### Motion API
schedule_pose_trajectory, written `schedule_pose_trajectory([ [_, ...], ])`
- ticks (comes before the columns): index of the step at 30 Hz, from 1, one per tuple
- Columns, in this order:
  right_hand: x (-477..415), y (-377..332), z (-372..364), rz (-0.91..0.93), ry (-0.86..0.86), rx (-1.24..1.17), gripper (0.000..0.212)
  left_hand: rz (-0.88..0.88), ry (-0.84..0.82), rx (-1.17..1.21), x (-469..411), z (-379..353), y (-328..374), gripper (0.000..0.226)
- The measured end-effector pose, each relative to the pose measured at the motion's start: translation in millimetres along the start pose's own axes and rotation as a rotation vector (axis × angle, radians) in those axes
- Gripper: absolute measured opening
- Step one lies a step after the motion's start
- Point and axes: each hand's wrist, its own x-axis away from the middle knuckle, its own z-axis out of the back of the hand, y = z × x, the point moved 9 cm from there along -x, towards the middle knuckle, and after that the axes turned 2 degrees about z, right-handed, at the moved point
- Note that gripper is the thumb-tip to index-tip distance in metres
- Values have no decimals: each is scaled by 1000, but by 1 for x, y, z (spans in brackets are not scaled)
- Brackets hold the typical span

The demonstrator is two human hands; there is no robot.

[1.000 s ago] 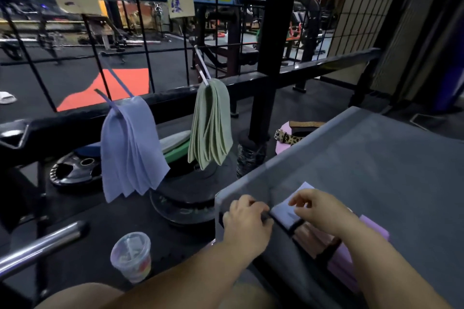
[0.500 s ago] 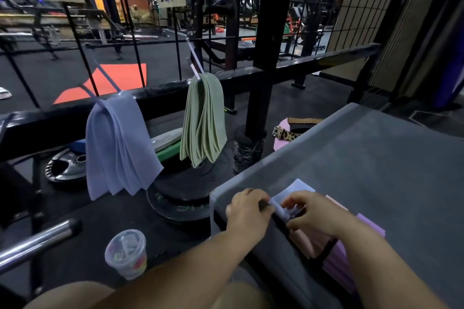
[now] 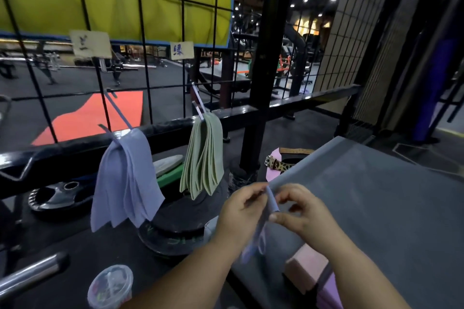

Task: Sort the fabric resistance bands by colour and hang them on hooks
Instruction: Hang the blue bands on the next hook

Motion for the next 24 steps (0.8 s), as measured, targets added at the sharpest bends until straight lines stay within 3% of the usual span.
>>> schedule_pose_trajectory([
  [2, -1, -11, -1, 19, 12, -74, 24, -14, 24, 87, 4, 6, 9, 18],
  [5, -1, -25, -7, 21, -23, -271, 18, -67, 111, 25, 11, 22, 23, 14],
  [9, 1, -48, -18, 0, -75, -443, 35, -143, 116, -18, 23, 36, 50, 16],
  [11, 1, -60, -23, 9, -85, -489, 44, -159, 93, -7, 31, 40, 62, 11],
  [14, 0, -76, -28, 20, -78, -518, 36, -173, 66, -24, 44, 49, 75, 9],
  [19, -2, -102, -38, 57, -67, -517, 45, -155, 16, 32, 64, 70, 88, 10],
  [24, -10, -119, -56, 77, -99, -493, 42, -165, -43, -18, 71, 90, 90, 54],
])
